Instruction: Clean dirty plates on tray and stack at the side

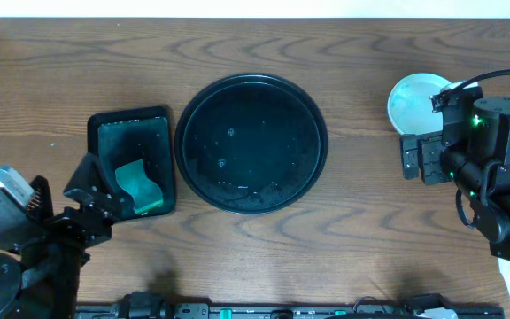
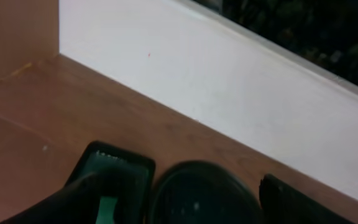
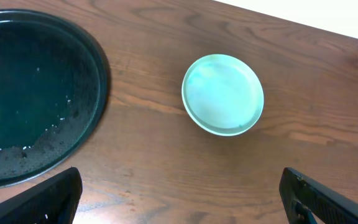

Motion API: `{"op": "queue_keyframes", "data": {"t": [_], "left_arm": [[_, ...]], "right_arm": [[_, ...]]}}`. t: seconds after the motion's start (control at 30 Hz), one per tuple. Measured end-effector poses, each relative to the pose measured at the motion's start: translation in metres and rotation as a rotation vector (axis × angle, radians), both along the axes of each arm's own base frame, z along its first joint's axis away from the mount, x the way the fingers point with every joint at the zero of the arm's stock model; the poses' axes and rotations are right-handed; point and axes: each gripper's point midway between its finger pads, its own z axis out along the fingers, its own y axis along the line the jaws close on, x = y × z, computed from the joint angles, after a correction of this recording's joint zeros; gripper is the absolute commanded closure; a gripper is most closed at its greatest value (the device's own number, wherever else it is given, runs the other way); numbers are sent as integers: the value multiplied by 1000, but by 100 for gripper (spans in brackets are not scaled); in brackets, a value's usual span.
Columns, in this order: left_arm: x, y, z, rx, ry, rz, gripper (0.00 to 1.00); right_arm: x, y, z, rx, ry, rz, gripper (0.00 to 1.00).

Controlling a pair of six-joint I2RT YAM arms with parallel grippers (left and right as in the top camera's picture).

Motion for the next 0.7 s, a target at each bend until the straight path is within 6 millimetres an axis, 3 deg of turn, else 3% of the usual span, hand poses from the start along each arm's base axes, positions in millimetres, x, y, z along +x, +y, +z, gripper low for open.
{"op": "queue_keyframes", "data": {"t": [0.17,0.4,0.5,0.57,0.7], "left_arm": [[0,3,-5,37,20,8,18],[22,4,-44,140,102,-22,18],[35,4,-55,175,41,-27,18],[38,4,-52,186,-58,-24,18],[34,0,-52,202,-274,-28,18]], "right_arm": [[0,0,0,0,0,0,1],[0,0,0,0,1,0,1],[0,0,0,0,2,0,1],[0,0,0,-1,2,0,1],[0,0,0,-1,2,0,1]]}}
